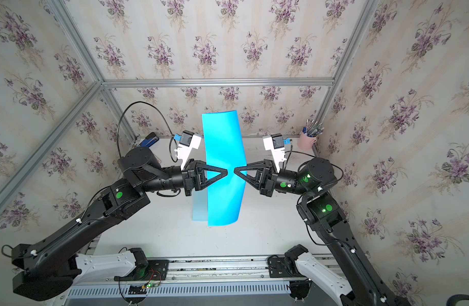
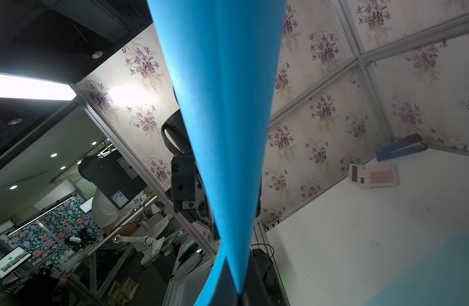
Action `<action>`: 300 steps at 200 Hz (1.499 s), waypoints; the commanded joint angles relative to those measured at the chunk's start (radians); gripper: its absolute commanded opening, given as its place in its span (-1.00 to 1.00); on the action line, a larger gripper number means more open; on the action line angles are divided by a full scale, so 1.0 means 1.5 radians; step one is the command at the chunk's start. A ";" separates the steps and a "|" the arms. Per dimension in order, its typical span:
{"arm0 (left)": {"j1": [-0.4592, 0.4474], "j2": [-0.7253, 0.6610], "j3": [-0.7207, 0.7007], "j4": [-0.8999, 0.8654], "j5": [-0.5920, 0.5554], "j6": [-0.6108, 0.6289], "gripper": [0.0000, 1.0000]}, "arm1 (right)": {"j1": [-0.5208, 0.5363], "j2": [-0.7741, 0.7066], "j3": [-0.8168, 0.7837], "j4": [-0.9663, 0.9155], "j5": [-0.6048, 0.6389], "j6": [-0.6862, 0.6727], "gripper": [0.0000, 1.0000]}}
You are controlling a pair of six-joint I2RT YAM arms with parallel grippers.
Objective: Fold the rectangular paper in half along the long edge
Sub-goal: Fold the paper.
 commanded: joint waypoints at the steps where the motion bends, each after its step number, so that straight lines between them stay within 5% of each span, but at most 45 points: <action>1: 0.000 -0.001 0.009 0.028 0.016 0.004 -1.00 | 0.000 -0.014 -0.005 0.029 0.004 -0.006 -1.00; 29: 0.001 0.003 0.010 0.024 0.022 0.008 -1.00 | 0.000 -0.016 0.005 0.088 -0.017 0.019 -0.99; 42: 0.001 0.007 0.011 0.027 0.029 0.008 -1.00 | 0.000 -0.006 0.018 0.083 -0.015 0.019 -0.53; 53: 0.001 0.009 0.012 0.030 0.036 0.005 -1.00 | 0.000 0.002 0.021 0.086 -0.012 0.019 -0.41; 80: 0.001 0.013 0.010 0.041 0.052 -0.001 -1.00 | 0.001 0.015 0.018 0.107 -0.004 0.026 -0.49; 117: 0.001 0.013 0.007 0.041 0.059 0.000 -1.00 | 0.000 0.017 0.026 0.122 0.013 0.020 -1.00; 132: 0.001 0.012 0.005 0.040 0.061 0.001 -1.00 | 0.000 0.017 0.030 0.125 0.014 0.017 -0.97; 145: 0.001 0.012 0.004 0.039 0.063 0.001 -1.00 | 0.000 0.019 0.036 0.128 0.017 0.017 -0.50; 155: 0.001 0.012 0.001 0.040 0.062 0.000 -1.00 | 0.000 0.021 0.040 0.124 0.027 0.016 -0.40; 170: 0.001 0.012 0.001 0.041 0.065 -0.001 -1.00 | 0.000 0.025 0.042 0.128 0.033 0.014 -0.46; 205: 0.000 0.011 -0.001 0.043 0.067 -0.003 -1.00 | 0.000 0.027 0.042 0.153 0.044 0.017 -0.98; 219: 0.001 0.011 -0.004 0.044 0.069 -0.004 -1.00 | 0.000 0.027 0.046 0.156 0.049 0.015 -0.87; 235: 0.001 0.010 -0.006 0.044 0.070 -0.004 -1.00 | 0.000 0.036 0.061 0.145 0.056 0.009 -0.44; 254: 0.001 0.008 -0.008 0.044 0.072 -0.004 -1.00 | 0.001 0.041 0.065 0.146 0.067 0.004 -0.53; 279: 0.001 0.005 -0.008 0.045 0.071 -0.003 -1.00 | -0.001 0.047 0.071 0.161 0.068 0.003 -0.99; 292: 0.001 0.004 -0.008 0.043 0.071 -0.003 -1.00 | 0.000 0.051 0.077 0.165 0.065 0.003 -0.95; 300: 0.001 0.002 -0.008 0.041 0.070 -0.002 -1.00 | -0.001 0.054 0.086 0.157 0.068 0.001 -0.70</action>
